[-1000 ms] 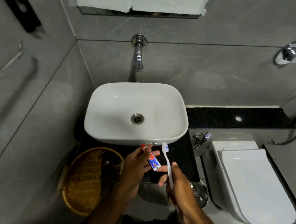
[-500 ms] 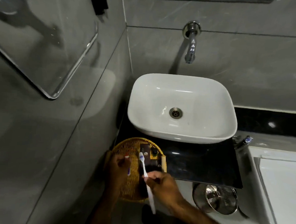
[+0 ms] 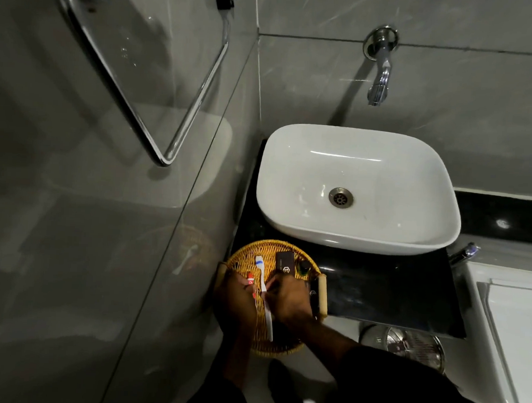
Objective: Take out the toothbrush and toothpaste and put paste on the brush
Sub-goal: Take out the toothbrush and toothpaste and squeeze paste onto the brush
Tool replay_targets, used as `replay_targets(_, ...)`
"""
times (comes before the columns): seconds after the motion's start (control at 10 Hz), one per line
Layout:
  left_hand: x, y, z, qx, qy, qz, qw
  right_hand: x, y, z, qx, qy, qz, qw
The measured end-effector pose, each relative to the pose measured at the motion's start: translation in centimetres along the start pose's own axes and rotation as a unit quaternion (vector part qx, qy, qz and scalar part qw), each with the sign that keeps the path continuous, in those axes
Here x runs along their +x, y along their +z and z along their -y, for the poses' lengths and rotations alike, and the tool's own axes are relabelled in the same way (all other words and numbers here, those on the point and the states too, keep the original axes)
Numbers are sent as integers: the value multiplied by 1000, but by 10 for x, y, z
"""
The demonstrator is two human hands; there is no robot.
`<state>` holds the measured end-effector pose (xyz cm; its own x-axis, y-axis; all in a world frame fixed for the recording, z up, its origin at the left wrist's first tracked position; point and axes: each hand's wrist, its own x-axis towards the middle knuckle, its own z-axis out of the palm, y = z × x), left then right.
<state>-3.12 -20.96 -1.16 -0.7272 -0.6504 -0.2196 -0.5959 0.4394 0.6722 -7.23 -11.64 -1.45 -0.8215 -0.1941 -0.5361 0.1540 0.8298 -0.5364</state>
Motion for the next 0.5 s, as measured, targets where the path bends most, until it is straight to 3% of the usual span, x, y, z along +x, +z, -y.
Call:
replay_targets(0.2, 3, -1, 1, 36, -15, 25, 999, 5, 6, 3, 3, 24, -19, 1000)
replay_targets(0.5, -10, -4, 5, -5, 68, -7, 998, -2, -1, -6, 88, -32, -64, 994)
